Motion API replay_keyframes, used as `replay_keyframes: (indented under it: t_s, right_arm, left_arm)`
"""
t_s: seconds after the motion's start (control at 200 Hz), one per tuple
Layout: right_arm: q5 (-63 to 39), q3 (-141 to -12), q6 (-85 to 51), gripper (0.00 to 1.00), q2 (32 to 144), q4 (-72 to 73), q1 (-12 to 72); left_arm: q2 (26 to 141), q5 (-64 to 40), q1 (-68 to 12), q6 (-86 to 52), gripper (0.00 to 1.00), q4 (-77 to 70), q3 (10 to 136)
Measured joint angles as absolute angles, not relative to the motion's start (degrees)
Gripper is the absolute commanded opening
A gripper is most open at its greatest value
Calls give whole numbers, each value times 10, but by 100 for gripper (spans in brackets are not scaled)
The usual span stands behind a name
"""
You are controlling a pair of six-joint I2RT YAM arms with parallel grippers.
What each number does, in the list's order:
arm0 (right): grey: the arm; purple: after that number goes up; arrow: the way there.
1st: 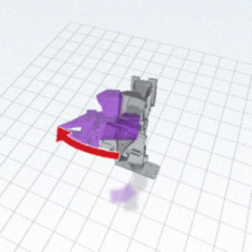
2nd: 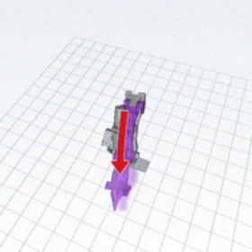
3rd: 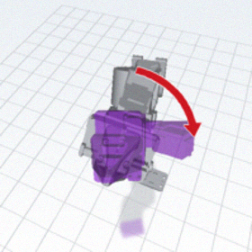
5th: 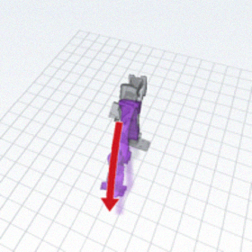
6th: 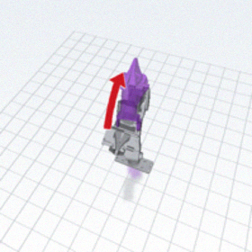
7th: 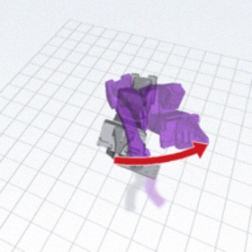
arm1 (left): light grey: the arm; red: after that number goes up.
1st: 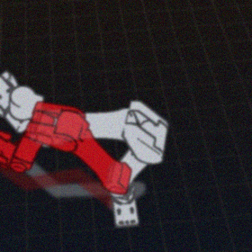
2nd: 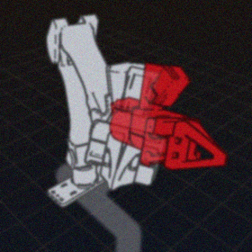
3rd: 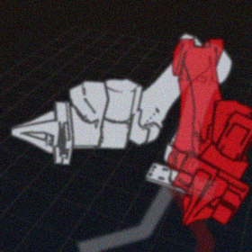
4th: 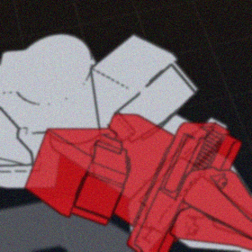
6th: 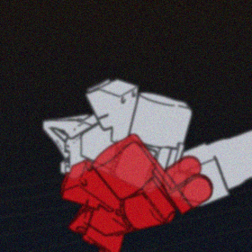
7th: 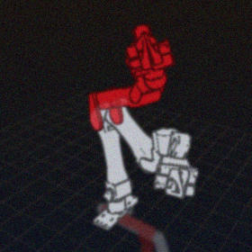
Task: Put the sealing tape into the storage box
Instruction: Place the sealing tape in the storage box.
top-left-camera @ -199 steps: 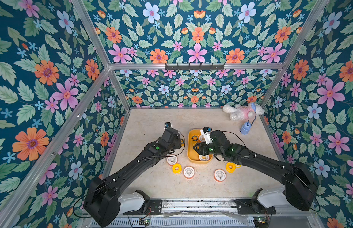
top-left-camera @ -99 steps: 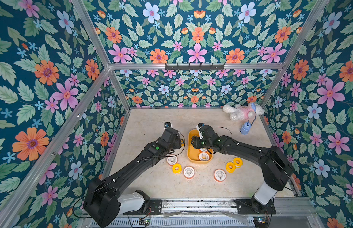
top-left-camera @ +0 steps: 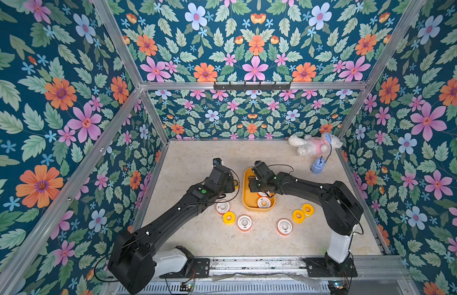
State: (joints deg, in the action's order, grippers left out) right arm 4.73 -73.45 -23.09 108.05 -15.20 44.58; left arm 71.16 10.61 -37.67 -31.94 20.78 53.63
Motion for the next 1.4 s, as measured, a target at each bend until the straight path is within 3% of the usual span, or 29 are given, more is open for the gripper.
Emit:
replay_keyframes:
  t_s: [0.77, 1.405]
  right_arm:
    - [49, -792, -228, 51, 1139, -174, 446]
    - [49, -800, -224, 60, 1147, -189, 446]
  left_arm:
    - [722, 106, -376, -319, 68, 208, 541]
    - [729, 105, -375, -319, 67, 205, 541]
